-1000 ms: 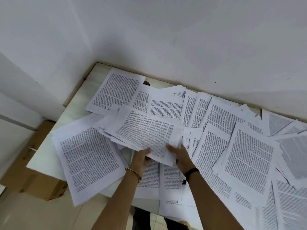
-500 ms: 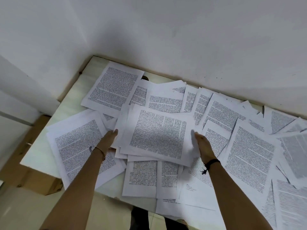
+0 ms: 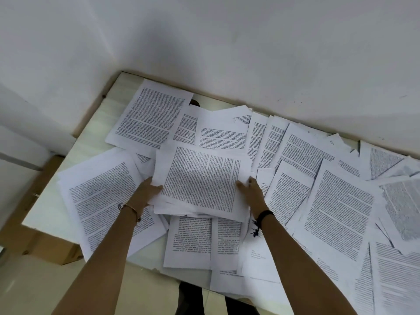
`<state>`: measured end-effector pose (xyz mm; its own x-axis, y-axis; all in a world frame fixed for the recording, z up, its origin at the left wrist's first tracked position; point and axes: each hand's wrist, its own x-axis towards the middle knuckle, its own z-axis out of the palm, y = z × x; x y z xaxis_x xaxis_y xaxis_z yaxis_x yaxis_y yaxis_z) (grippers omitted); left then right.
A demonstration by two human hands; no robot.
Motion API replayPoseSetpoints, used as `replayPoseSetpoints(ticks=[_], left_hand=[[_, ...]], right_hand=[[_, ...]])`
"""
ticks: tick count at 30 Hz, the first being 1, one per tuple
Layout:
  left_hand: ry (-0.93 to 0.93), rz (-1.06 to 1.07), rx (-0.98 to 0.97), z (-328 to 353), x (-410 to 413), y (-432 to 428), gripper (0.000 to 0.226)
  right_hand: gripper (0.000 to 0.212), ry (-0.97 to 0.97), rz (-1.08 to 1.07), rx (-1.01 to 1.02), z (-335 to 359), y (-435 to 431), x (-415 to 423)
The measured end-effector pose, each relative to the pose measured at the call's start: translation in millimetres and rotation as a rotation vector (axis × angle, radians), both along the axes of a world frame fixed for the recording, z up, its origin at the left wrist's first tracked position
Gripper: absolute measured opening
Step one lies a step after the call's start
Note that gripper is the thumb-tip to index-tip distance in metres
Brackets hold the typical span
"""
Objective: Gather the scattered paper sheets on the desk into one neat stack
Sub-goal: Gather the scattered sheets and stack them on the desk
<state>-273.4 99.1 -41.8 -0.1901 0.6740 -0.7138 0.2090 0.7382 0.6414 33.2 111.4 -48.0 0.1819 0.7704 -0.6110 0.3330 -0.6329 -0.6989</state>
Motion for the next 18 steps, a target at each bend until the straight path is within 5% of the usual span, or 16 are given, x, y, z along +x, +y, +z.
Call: replayPoseSetpoints(ticks=[3,5,7,9,13,15,18], left_hand=[[-0.477,0.462,0.222,8.3,3.9,-20.7,0.035],[-0.805,0.642,0.322,15.4,18.7,-35.6,0.055],[-0.895,0.661,0.298,17.0,41.3,-41.7,0.077],[-0.835,0.572,0.270,17.6,62.5,-45.0,0.082],[-0.464,0.498,0.242,-0.4,60.0,-51.3,0.041],[-0.428,0.494,0.184,-9.4,44.1,-55.9,0.043],[-0.332,0.504,0.160,-13.3,30.5,-58.1,0.052]], right_hand=[[0.033,0.177,-0.274,-0.031,0.2,-7.5,-2.0],[0.035,0.323,-0.310,-0.059,3.6,-15.5,-15.2],[0.037,0.539,-0.264,-0.123,6.5,-26.6,-32.4],[0.037,0.681,-0.157,-0.215,14.5,-35.1,-46.4],[0.042,0.633,-0.014,-0.163,24.1,-25.4,-42.1],[0.044,0.424,-0.028,-0.048,23.3,-9.7,-31.1],[0.047,-0.008,0.353,0.049,24.6,6.4,-31.1]])
